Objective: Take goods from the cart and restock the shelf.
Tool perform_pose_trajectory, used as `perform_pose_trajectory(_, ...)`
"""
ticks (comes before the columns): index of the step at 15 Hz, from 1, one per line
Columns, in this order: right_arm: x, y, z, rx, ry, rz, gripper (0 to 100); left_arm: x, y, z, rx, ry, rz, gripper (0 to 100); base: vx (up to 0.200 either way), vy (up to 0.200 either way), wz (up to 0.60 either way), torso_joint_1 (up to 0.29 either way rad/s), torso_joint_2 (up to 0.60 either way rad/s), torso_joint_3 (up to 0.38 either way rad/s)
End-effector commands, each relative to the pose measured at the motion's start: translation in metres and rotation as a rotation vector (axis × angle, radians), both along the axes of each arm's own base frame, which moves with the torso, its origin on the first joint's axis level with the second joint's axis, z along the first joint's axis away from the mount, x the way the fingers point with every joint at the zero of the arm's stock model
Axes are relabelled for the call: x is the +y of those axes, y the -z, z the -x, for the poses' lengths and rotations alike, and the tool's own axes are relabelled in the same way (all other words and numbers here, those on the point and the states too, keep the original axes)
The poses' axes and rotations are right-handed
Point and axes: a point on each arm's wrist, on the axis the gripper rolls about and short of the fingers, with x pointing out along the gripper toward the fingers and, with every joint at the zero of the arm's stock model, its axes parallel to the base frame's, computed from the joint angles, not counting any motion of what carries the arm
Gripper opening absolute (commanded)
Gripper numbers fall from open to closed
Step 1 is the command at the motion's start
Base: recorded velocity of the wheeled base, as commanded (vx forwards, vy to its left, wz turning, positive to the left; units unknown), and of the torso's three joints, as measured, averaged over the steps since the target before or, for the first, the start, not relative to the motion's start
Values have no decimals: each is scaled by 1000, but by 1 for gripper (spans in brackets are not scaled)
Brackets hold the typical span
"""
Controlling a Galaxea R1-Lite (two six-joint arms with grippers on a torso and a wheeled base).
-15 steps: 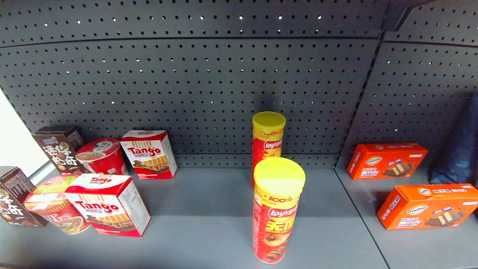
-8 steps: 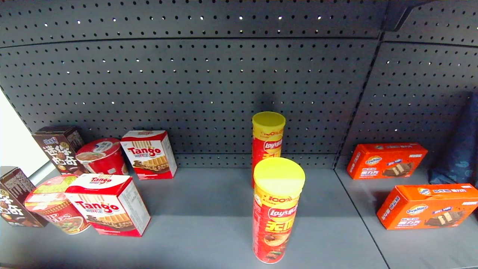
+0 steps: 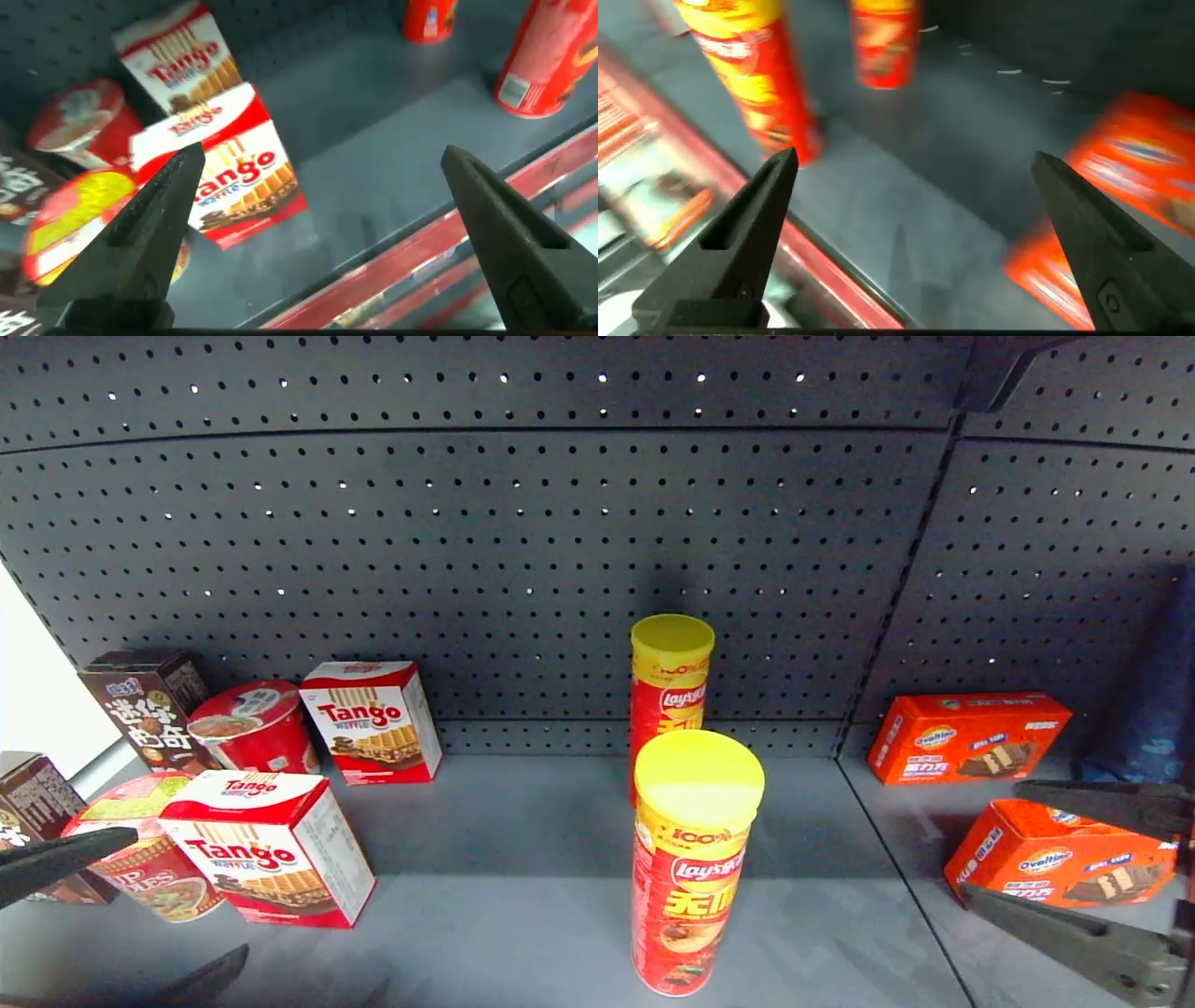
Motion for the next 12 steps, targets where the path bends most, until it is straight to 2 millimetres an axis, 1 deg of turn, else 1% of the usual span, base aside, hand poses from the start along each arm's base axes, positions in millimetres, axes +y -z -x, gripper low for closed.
perform_pose_trajectory(1, 36, 25, -27, 136, -70, 83, 100, -7, 2, -14, 57, 40, -13, 100, 0, 0, 0, 0, 0, 0)
perform_pose_trajectory(2, 41, 33, -31, 165, -77, 106, 100, -10, 0, -18, 63, 61, -18, 100, 0, 0, 0, 0, 0, 0)
perform_pose_trajectory(4, 52, 44, -44, 182, -76, 124, 100, -14, 0, -25, 84, 36, -32, 100, 0, 0, 0, 0, 0, 0)
perform_pose_trajectory(6, 62, 48, -55, 173, -42, 145, 100, -14, 3, -26, 105, 18, -24, 100, 0, 0, 0, 0, 0, 0)
perform_pose_trajectory(9, 69, 55, -62, 198, -40, 168, 100, -14, 4, -27, 112, -3, -25, 100, 0, 0, 0, 0, 0, 0)
perform_pose_trajectory(12, 77, 57, -72, 209, -41, 177, 100, -13, 6, -28, 123, -15, -29, 100, 0, 0, 0, 0, 0, 0)
